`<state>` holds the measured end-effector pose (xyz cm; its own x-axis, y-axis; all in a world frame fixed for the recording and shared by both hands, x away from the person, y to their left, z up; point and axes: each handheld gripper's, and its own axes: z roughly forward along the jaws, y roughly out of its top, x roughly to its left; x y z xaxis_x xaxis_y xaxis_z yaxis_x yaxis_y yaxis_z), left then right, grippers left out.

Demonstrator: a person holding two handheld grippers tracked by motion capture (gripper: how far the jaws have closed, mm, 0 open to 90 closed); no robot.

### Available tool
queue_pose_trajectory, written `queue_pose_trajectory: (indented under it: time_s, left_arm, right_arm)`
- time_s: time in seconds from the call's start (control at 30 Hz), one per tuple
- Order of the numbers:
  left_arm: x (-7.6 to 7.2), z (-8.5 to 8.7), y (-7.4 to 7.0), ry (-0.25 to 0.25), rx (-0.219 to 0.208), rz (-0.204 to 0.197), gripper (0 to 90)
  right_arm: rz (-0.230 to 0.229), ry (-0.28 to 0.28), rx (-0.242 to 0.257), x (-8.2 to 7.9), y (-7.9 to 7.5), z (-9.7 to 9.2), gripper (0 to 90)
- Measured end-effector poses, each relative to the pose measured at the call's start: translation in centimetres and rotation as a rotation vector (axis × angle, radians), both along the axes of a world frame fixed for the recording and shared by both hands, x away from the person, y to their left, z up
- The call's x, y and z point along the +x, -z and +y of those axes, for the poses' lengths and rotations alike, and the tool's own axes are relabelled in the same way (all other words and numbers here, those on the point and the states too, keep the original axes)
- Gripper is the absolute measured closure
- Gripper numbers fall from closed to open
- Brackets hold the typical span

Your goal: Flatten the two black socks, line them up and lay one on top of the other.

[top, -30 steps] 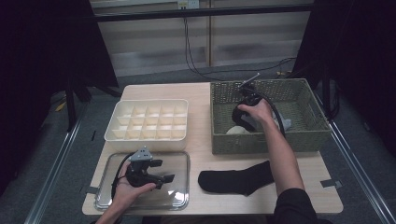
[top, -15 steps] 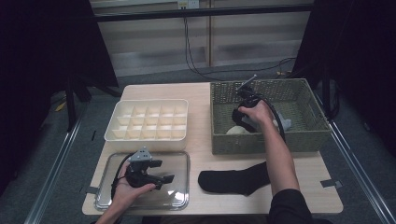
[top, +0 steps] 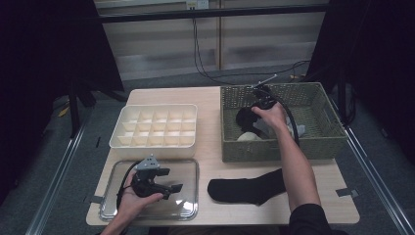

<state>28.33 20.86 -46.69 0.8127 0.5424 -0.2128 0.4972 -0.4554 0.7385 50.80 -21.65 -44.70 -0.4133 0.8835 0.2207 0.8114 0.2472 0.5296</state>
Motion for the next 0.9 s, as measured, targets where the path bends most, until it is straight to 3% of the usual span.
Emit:
queue_pose_trajectory:
  time_s: [0.23,0.3,0.9]
  left_arm:
    - [-0.3,-0.3,-0.1,0.001,0.000,-0.007,17.6]
    - [-0.2,-0.2,-0.1,0.005,0.002,-0.009,17.6]
    - [-0.2,-0.2,-0.3,0.009,-0.008,-0.022,17.4]
  right_arm:
    - [-0.065,0.007,0.089,-1.1,-1.2,-0.5,80.3]
    - [-0.090,0.006,0.102,-1.4,-1.4,-0.6,80.0]
    - [-0.173,0.026,0.182,-3.0,-3.7,-1.5,80.5]
